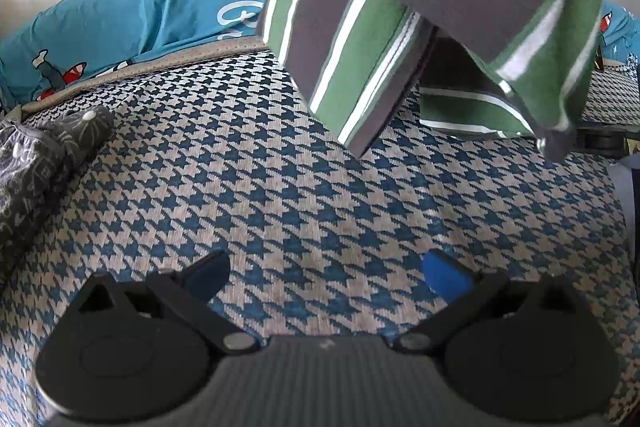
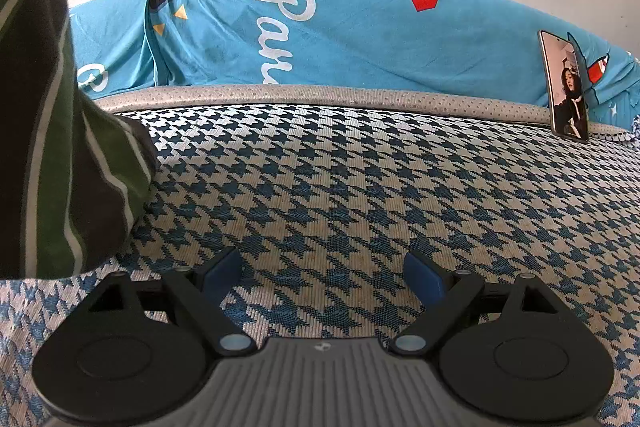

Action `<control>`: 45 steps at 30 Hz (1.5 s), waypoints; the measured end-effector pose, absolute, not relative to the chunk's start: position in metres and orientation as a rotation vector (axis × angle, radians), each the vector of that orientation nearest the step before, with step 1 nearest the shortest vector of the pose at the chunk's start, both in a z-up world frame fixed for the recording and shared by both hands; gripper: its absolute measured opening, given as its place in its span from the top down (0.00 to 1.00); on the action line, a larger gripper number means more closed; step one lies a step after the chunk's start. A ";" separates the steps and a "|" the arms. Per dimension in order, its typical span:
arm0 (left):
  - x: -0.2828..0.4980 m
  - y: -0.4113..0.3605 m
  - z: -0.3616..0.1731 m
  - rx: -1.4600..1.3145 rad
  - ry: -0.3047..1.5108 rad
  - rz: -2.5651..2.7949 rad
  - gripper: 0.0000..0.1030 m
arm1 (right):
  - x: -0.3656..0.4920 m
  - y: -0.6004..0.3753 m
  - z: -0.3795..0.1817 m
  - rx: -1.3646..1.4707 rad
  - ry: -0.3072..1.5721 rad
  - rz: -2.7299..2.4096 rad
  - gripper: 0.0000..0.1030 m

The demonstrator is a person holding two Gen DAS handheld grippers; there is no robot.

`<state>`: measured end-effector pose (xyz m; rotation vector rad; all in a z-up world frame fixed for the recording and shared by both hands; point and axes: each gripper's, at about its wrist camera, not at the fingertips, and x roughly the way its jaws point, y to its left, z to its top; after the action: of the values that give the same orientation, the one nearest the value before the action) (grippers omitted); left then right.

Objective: Fold clothes

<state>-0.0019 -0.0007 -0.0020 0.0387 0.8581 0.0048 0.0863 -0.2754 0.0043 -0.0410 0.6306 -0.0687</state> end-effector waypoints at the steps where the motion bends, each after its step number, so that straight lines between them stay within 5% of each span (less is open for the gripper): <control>1: -0.002 0.000 -0.001 0.042 0.856 0.006 0.00 | 0.086 -0.275 0.004 -0.041 0.630 -0.069 0.15; 45: 0.002 -0.011 -0.002 0.056 0.891 0.006 0.00 | 0.087 -0.275 0.005 -0.043 0.630 -0.069 0.15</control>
<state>0.0016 -0.0111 -0.0022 0.0556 0.8909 0.0064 0.0868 -0.2754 0.0055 -0.0428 0.6305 -0.0688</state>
